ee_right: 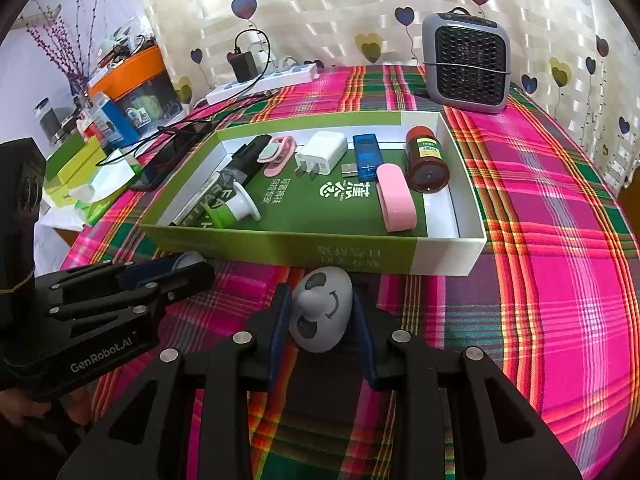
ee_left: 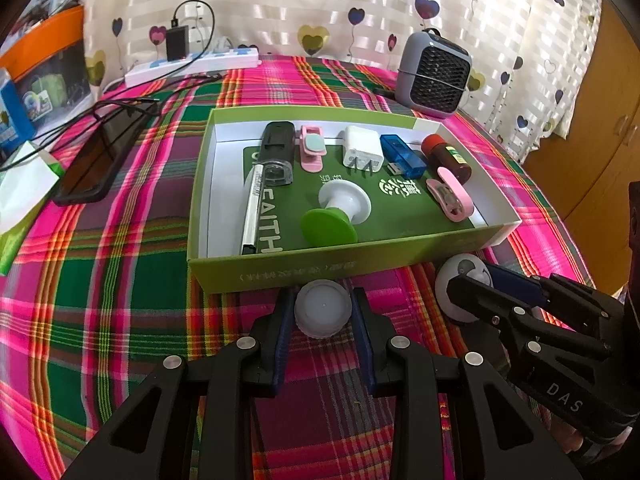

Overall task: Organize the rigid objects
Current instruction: 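Carry the translucent cup and white gadget over the box with both tools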

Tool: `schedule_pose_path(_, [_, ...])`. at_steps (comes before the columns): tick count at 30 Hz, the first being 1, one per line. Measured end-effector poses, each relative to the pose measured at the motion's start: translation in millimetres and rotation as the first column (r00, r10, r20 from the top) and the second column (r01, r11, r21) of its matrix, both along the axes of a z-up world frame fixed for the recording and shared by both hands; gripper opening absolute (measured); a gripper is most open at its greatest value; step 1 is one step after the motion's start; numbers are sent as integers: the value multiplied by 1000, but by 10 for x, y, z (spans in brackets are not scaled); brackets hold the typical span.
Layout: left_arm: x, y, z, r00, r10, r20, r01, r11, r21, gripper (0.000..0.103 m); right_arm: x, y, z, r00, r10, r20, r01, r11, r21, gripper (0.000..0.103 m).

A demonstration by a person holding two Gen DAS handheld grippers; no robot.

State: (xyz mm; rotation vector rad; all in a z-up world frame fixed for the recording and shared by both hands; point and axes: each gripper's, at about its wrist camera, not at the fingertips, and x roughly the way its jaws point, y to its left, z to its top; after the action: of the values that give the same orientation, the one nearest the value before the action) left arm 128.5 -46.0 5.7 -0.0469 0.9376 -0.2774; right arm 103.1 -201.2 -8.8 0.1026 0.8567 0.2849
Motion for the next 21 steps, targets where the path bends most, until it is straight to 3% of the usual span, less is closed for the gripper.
schedule_pose_path(21, [-36, 1, 31, 1000, -7, 13, 7, 1000, 0, 27, -30, 2, 27, 1000, -1, 15, 1, 1000, 5, 27])
